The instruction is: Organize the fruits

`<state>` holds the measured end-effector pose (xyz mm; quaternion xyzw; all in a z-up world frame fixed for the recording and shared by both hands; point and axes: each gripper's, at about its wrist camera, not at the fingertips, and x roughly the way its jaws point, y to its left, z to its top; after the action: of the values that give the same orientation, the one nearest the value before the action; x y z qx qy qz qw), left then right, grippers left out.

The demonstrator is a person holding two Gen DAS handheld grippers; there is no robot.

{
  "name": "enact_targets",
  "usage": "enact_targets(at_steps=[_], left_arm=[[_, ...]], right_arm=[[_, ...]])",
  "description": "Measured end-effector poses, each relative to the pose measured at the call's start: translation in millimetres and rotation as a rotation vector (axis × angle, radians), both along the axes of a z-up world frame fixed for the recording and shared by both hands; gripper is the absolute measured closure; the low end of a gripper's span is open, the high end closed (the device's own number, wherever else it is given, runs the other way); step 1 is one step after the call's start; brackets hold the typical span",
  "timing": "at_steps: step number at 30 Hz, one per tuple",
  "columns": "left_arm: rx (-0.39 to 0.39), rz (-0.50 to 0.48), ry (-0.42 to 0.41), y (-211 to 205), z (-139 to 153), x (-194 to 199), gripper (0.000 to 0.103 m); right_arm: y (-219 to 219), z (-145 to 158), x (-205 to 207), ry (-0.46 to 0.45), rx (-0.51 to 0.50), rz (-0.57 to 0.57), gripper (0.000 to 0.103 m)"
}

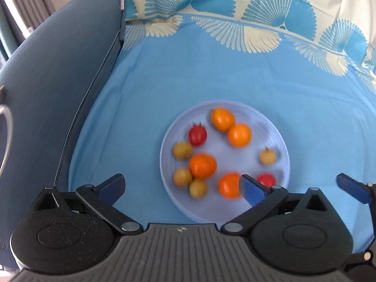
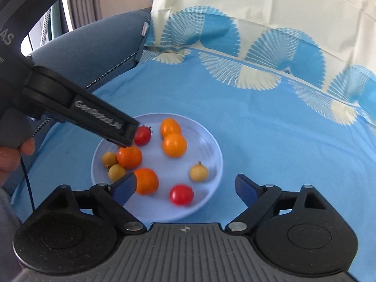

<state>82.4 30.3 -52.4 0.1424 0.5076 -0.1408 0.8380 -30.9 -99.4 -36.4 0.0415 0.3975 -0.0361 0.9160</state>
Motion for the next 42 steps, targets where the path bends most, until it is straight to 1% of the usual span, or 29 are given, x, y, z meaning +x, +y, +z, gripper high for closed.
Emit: enact_targets(at_steps=[4, 9, 12, 15, 19, 23, 30, 42], left_arm=[[-0.009, -0.006, -0.012, 18, 16, -36, 0.000], [-0.028, -0.010, -0.044, 33, 31, -74, 0.000], [-0.033, -0.007, -0.074, 41, 37, -92, 0.000], [-0.033, -0.015, -0.098, 44, 41, -104, 0.000], [-0.024, -0.016, -0.139, 47, 46, -121, 0.000], [-0.022, -0.009, -0.168, 50, 50, -131, 0.000], [-0.021, -0.009, -0.215, 50, 58, -143, 0.000], [-0.022, 0.008, -0.192, 57, 57, -143, 0.000]], right_arm=[[7, 16, -30, 0.008, -0.014, -0.039, 0.003], [13, 26, -63, 0.006, -0.028, -0.084, 0.001], [17, 34, -83, -0.021, -0.028, -0.109, 0.001], [22, 39, -99, -0.046, -0.050, -0.137, 0.001], [26, 46, -114, -0.080, -0.066, -0.155, 0.001], [24, 53, -124, -0.105, -0.073, -0.171, 0.001], [29, 65, -138, -0.145, -0.096, -0.161, 0.001], [32, 69, -142, -0.157, -0.108, -0.148, 0.001]])
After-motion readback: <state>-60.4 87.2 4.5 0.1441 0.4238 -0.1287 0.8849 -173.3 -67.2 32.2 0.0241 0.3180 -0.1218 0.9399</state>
